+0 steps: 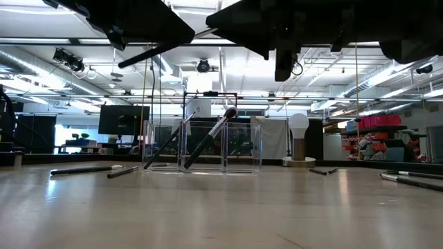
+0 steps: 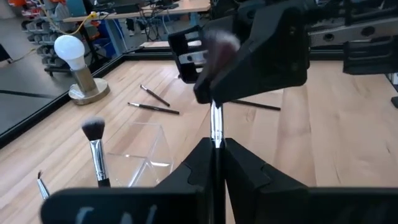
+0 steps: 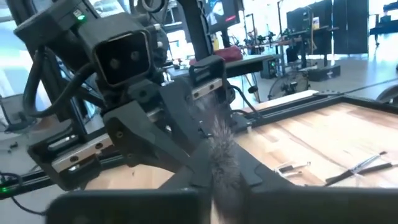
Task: Put items in baskets/containers
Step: Put the highlighter brush into the transparent organizer, then put the eye groomer brush into the transparent organizer
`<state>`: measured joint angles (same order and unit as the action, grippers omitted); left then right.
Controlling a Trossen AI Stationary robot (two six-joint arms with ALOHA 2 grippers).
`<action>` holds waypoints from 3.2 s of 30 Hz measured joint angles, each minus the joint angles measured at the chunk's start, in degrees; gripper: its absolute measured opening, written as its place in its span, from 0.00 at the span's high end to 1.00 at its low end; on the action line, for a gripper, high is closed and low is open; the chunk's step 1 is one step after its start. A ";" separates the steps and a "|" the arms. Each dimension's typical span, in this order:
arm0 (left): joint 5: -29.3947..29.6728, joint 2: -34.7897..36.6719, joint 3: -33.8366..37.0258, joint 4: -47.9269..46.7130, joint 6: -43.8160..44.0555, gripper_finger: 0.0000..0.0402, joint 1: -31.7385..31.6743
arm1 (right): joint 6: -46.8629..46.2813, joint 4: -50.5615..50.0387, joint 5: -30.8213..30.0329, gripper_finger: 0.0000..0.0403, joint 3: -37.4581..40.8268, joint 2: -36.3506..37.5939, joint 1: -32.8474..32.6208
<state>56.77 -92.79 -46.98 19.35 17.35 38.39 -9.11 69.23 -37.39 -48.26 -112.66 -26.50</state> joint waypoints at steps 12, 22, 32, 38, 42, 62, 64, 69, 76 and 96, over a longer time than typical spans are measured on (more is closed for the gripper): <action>-3.49 0.02 -0.04 0.15 1.50 0.59 -0.35 | 2.90 -27.15 -11.82 0.98 0.06 13.30 -2.24; -3.52 0.02 -0.04 0.03 3.04 0.48 -0.34 | -13.52 -62.62 -8.35 0.98 0.04 31.56 3.73; -3.49 0.02 -0.04 0.02 3.05 0.48 -0.34 | -14.44 -65.54 9.60 0.98 0.06 28.98 14.77; -3.51 0.02 -0.04 0.00 3.04 0.48 -0.34 | -14.86 -66.38 17.77 0.98 0.06 28.96 17.72; -3.49 0.02 -0.04 0.00 3.04 0.48 -0.34 | -14.86 -66.61 19.97 0.98 0.06 28.96 18.75; -3.49 0.04 -0.04 -0.42 3.06 0.48 -0.34 | -14.86 -65.09 20.51 0.91 0.08 23.33 20.92; -3.49 0.04 -0.04 -0.42 3.06 0.48 -0.34 | -14.91 -65.07 20.51 0.89 0.08 22.86 20.92; -3.49 0.04 -0.04 -0.55 3.47 0.48 -0.34 | -15.28 -64.94 20.44 0.80 0.08 22.53 21.53; -3.49 0.04 -0.04 -0.83 4.30 0.48 -0.34 | -8.69 -61.32 9.71 0.65 0.08 22.53 23.23; -3.49 0.05 -0.02 -1.84 6.05 0.48 -0.33 | -21.49 -88.11 14.62 0.75 0.06 39.60 2.27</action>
<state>53.28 -92.74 -47.00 17.52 23.40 38.06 -30.60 -18.88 -22.77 -48.21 -73.06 -24.24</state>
